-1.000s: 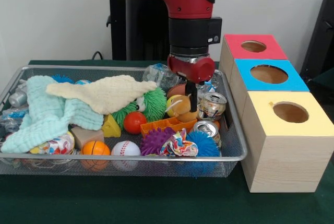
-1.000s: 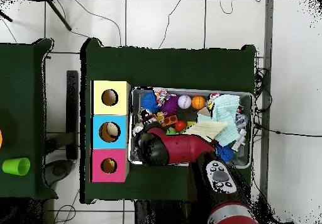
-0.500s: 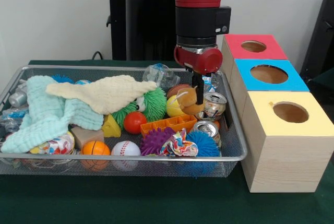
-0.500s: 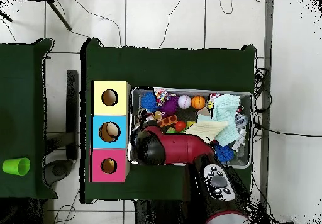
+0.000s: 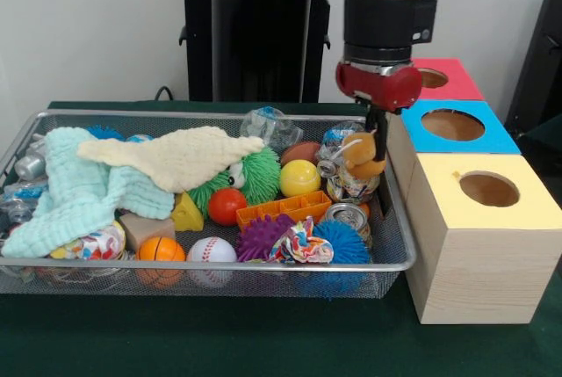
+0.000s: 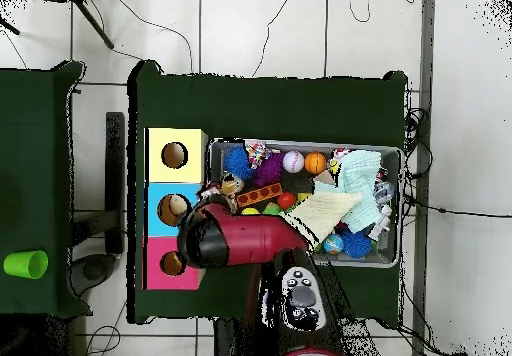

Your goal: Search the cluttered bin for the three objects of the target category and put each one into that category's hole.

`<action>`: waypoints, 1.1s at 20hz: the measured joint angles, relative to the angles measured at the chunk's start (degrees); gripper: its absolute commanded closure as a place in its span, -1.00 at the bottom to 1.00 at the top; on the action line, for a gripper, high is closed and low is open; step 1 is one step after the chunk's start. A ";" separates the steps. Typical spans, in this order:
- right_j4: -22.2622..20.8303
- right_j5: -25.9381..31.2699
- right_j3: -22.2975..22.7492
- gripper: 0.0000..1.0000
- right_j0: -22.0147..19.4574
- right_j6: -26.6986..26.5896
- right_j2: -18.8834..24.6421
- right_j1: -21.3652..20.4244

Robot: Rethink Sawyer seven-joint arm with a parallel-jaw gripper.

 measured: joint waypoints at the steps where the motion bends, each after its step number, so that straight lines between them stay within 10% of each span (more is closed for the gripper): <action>1: 0.45 0.12 0.02 1.00 0.93 0.00 -0.36 -0.20; 22: 10.53 0.25 8.75 1.00 7.09 0.00 -4.14 -7.91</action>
